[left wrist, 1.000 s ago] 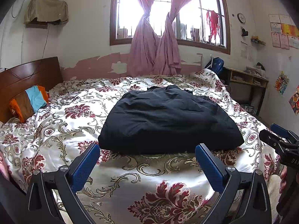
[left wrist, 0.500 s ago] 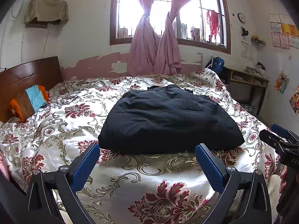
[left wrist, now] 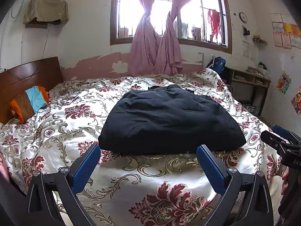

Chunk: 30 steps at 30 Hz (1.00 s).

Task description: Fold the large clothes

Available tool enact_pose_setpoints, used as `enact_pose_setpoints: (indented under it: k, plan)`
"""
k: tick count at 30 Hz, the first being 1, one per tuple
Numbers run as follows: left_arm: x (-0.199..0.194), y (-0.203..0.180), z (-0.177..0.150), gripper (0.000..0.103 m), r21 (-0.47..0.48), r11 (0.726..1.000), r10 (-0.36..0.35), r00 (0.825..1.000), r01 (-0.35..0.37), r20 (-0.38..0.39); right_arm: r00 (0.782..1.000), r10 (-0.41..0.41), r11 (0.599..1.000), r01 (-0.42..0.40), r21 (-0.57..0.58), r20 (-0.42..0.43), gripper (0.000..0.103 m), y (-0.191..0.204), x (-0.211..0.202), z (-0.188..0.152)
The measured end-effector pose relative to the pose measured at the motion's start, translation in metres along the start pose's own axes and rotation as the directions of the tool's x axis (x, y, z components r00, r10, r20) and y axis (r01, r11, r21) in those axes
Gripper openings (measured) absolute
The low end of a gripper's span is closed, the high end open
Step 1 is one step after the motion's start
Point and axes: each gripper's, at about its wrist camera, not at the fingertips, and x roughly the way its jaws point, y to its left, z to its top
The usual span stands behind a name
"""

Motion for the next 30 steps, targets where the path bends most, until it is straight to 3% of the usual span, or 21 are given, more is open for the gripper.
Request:
enact_pose_setpoints:
  k: [30]
  plan:
    - [0.0,0.0005,0.0014,0.103,0.004,1.0,-0.001,1.0,0.001,-0.002,1.0,-0.001,1.0,0.001,0.005,-0.002,0.101,0.0,0.0014,-0.0026]
